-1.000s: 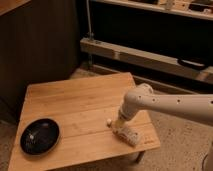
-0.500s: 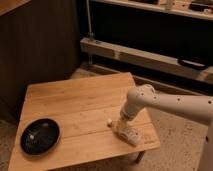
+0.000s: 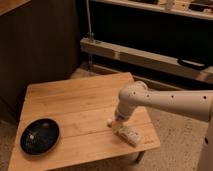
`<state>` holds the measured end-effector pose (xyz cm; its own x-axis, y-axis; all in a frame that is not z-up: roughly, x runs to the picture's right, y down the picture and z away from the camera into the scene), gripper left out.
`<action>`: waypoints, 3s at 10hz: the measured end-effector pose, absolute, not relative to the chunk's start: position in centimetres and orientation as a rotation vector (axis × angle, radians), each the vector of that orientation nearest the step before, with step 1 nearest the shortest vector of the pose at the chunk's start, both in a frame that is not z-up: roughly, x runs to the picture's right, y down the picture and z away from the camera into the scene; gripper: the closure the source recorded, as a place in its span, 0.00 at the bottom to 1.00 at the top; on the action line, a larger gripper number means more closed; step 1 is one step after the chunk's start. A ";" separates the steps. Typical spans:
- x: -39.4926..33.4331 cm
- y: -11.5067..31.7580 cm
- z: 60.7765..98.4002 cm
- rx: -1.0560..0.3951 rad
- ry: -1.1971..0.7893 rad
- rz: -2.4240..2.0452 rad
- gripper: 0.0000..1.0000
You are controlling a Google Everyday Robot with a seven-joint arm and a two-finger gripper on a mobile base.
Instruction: Place the bottle in the ceramic bowl
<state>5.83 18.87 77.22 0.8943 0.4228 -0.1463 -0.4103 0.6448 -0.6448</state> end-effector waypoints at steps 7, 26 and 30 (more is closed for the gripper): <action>8.7 21.4 77.4 -0.558 0.107 0.487 0.35; 8.5 21.7 81.6 -0.588 0.093 0.473 0.80; 8.2 21.8 81.9 -0.611 0.097 0.470 1.00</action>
<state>8.18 21.76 81.87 0.8906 0.3957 -0.2243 -0.4522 0.7177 -0.5295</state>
